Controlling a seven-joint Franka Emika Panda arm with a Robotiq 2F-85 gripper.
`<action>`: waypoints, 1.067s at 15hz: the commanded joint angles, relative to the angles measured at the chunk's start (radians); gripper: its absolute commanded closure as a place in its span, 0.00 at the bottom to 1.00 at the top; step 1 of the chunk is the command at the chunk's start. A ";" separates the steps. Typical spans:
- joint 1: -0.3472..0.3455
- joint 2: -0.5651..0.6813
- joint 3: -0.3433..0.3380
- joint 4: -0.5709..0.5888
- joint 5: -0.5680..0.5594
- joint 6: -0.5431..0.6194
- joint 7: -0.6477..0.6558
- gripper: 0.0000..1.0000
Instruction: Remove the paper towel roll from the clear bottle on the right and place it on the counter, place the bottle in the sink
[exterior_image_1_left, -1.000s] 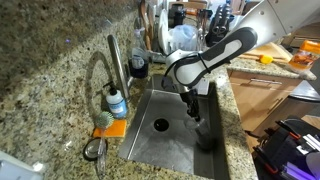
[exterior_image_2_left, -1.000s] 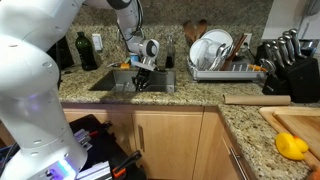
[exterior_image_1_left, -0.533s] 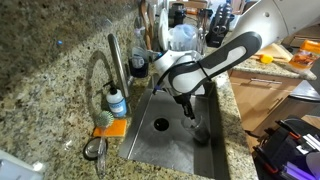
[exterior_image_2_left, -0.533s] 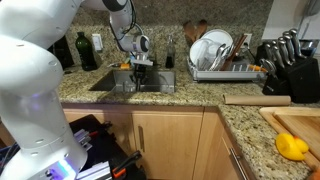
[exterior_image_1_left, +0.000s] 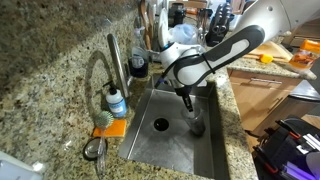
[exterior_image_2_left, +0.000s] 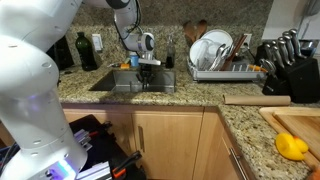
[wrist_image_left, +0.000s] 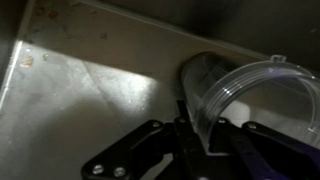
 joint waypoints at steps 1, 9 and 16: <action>0.018 -0.042 -0.023 -0.042 -0.126 0.106 -0.052 0.96; -0.106 -0.128 0.027 -0.211 -0.127 0.469 -0.260 0.96; -0.204 -0.133 0.084 -0.282 0.103 0.550 -0.518 0.84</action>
